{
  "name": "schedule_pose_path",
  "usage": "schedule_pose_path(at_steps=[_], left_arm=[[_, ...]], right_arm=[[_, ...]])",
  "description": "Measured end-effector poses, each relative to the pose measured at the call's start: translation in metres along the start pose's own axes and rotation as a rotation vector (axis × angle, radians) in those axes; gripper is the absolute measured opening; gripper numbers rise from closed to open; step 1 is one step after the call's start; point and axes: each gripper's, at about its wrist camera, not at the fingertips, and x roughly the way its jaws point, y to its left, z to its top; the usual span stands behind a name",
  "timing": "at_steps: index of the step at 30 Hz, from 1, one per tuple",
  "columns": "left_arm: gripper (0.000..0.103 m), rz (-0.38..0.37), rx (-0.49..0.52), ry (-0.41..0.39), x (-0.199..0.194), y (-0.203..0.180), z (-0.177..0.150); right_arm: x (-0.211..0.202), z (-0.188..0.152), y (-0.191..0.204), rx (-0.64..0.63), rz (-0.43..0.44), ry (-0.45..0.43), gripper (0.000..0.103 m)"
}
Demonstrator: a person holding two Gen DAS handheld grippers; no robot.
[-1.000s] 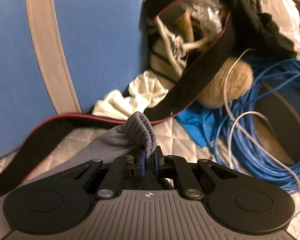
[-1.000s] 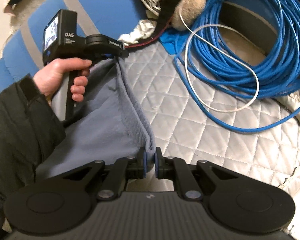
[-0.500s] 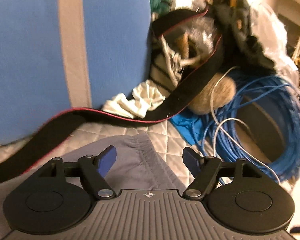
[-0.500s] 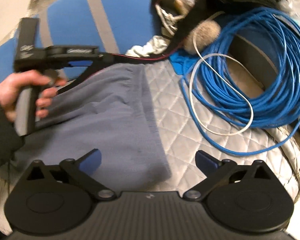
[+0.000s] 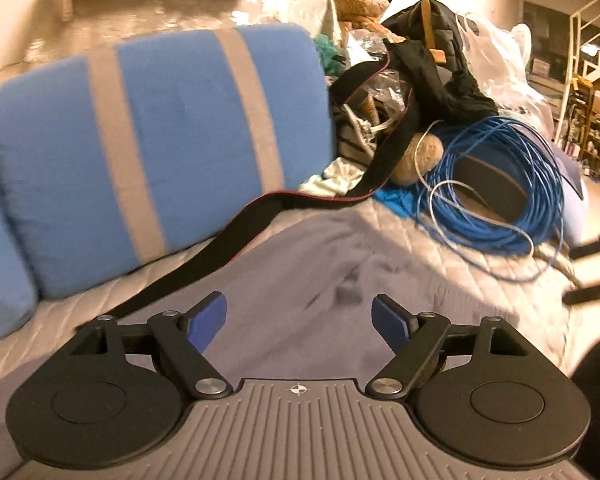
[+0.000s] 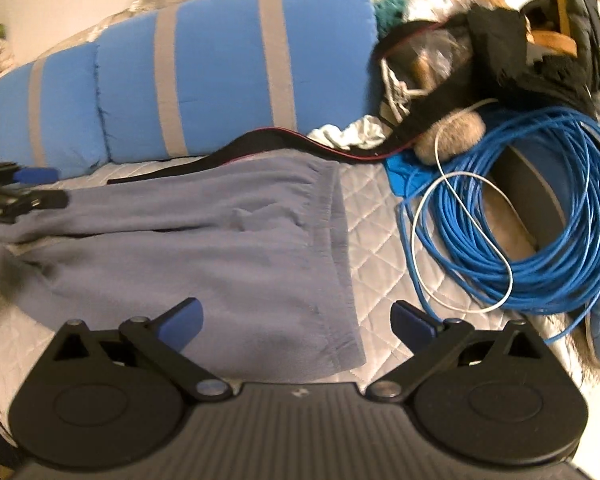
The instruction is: Fold clothes
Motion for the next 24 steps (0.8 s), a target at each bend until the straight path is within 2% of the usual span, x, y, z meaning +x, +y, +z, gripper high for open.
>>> schedule_pose_path(at_steps=[4,9,12,19,24], left_arm=[[0.08,0.037,-0.023,0.016,-0.037,0.019,-0.032],[0.08,0.103,0.021,0.028,-0.075,0.034,-0.071],[0.08,0.113,0.011,0.024,-0.092,0.04,-0.088],[0.08,0.107,-0.069,0.011,-0.117,0.059,-0.111],[0.08,0.128,-0.101,0.016,-0.126,0.073,-0.113]], right_arm=[[-0.007,-0.006,0.008,-0.07,-0.007,-0.024,0.103],[-0.009,-0.011,0.016,-0.173,-0.021,-0.035,0.103],[-0.01,-0.012,0.016,-0.208,-0.04,-0.038,0.103],[-0.004,0.005,0.0,-0.109,-0.046,-0.09,0.103],[0.015,0.021,-0.004,-0.11,0.009,-0.124,0.103]])
